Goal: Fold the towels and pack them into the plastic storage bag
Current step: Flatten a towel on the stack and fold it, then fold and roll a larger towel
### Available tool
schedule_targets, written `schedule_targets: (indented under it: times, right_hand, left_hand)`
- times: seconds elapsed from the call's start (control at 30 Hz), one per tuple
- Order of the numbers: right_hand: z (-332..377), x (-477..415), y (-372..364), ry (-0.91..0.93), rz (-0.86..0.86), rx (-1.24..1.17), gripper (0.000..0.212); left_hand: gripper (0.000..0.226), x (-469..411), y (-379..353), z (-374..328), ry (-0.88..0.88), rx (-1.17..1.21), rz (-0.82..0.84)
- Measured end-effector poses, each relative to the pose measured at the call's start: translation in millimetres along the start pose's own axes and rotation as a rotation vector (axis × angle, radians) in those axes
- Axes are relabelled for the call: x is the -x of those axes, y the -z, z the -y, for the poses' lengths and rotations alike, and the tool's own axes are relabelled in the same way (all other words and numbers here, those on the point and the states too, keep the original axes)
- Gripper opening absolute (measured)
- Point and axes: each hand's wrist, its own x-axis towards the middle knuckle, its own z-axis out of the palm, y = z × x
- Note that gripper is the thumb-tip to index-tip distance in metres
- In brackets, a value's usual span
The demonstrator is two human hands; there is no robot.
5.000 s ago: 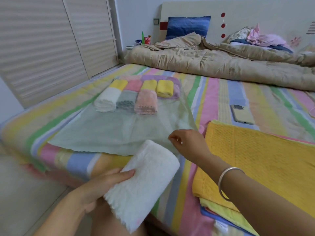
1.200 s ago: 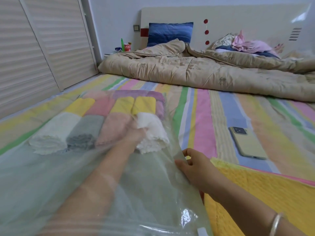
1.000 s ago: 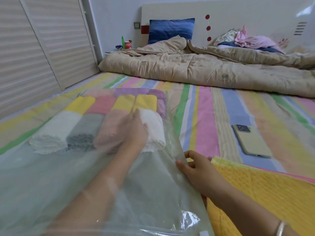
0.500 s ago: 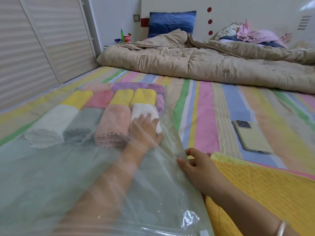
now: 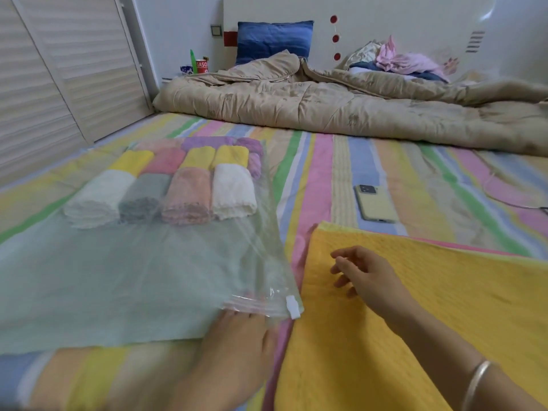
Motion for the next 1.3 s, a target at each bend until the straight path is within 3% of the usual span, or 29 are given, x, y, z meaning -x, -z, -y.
schedule_targets:
  times: [0.13, 0.2, 0.27, 0.37, 0.47, 0.6, 0.7, 0.8, 0.9, 0.97, 1.03, 1.1, 1.17, 1.23, 1.3]
  right_hand:
    - [-44.9, 69.1, 69.7, -0.034, -0.056, 0.129, 0.015]
    - [-69.2, 102.8, 109.9, -0.06, -0.144, 0.205, 0.015]
    - [-92.0, 135.8, 151.1, -0.096, -0.264, 0.304, 0.014]
    - [-121.4, 183.1, 206.3, -0.095, -0.399, 0.475, 0.007]
    - [-146.3, 219.9, 242.3, 0.054, -0.397, 0.672, 0.007]
    - [-180.4, 240.9, 278.1, 0.374, -0.455, 1.023, 0.036]
    - [-186.5, 249.5, 296.2, 0.467, -0.471, 1.217, 0.036]
    - [-191.6, 258.0, 310.4, 0.229, -0.616, 1.454, 0.014]
    - [-188.3, 262.3, 320.2, -0.299, -0.662, 1.477, 0.026]
    - [-181.7, 262.5, 322.9, -0.43, -0.626, 1.429, 0.027]
    - [-179.2, 254.5, 321.8, -0.418, -0.673, 1.442, 0.024]
    - [-180.1, 238.9, 317.6, -0.236, -0.745, 1.368, 0.025]
    - [-177.1, 219.0, 301.3, 0.072, -0.766, 1.313, 0.037]
    - [-162.2, 200.7, 273.5, 0.362, -0.658, 1.305, 0.047]
    - [-145.6, 188.2, 240.4, 0.638, -0.451, 1.274, 0.049]
  left_hand:
    - [0.042, 43.6, 54.3, -95.3, -0.112, 0.071, 0.051]
    - [0.036, 46.9, 58.4, -139.1, -0.254, 0.219, -0.011]
    - [0.035, 41.6, 41.1, -179.5, -0.389, 0.391, -0.038]
    - [0.039, 34.1, -3.8, -231.7, -0.557, 0.422, 0.012]
    - [0.029, 30.5, -38.6, -263.6, -0.609, 0.396, 0.038]
    - [0.03, 23.9, -62.1, -272.4, -0.596, 0.287, -0.057]
    - [0.023, 21.6, -67.3, -271.8, -0.575, 0.277, -0.118]
    - [0.024, 21.6, -69.6, -271.5, -0.528, 0.289, -0.168]
    - [0.019, 23.8, -71.7, -272.6, -0.532, 0.294, -0.161]
    - [0.021, 25.5, -71.8, -274.6, -0.535, 0.308, -0.148]
    - [0.026, 25.5, -70.3, -274.9, -0.521, 0.322, -0.108]
    - [0.028, 24.2, -69.3, -274.0, -0.491, 0.354, -0.054]
    - [0.029, 23.3, -67.2, -272.5, -0.422, 0.442, 0.008]
    - [0.028, 20.6, -59.0, -272.6, -0.248, 0.714, 0.076]
    - [0.024, 13.4, -47.8, -268.5, 0.039, 1.09, 0.119]
